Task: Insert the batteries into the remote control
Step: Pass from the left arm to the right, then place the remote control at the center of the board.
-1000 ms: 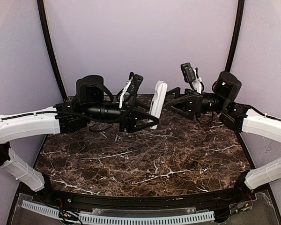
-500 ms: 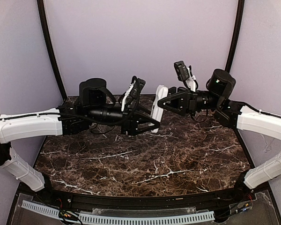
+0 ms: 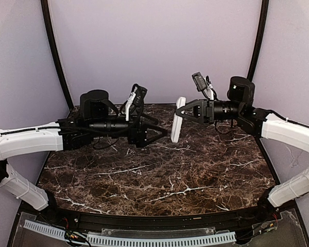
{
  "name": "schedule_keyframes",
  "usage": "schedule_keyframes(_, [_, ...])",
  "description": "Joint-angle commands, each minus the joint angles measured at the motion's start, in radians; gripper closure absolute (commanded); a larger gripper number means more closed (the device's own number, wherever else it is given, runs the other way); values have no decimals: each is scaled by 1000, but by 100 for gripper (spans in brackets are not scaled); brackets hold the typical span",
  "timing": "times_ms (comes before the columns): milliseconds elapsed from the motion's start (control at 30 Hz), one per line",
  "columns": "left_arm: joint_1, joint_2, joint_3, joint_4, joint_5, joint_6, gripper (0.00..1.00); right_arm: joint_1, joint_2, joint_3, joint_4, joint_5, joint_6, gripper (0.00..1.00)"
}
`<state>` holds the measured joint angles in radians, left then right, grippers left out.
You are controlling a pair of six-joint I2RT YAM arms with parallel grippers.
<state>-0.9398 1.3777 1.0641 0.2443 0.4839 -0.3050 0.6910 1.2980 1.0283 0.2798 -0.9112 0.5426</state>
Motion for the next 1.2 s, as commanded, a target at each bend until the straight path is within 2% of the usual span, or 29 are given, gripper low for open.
schedule_keyframes(0, [34, -64, 14, -89, -168, -18, 2, -116, -4, 0, -205, 100, -50, 79])
schedule_keyframes(233, [74, -40, 97, -280, -258, 3, 1, -236, 107, 35, -594, 325, -243, 79])
schedule_keyframes(567, [98, 1, 46, -278, -289, -12, 1, -254, 392, 251, -955, 649, -447, 77])
schedule_keyframes(833, [100, -12, -18, -251, -302, -19, 1, -257, 587, 395, -1101, 736, -502, 75])
schedule_keyframes(1167, [102, -25, -31, -250, -309, -9, 1, -274, 701, 432, -1151, 780, -516, 71])
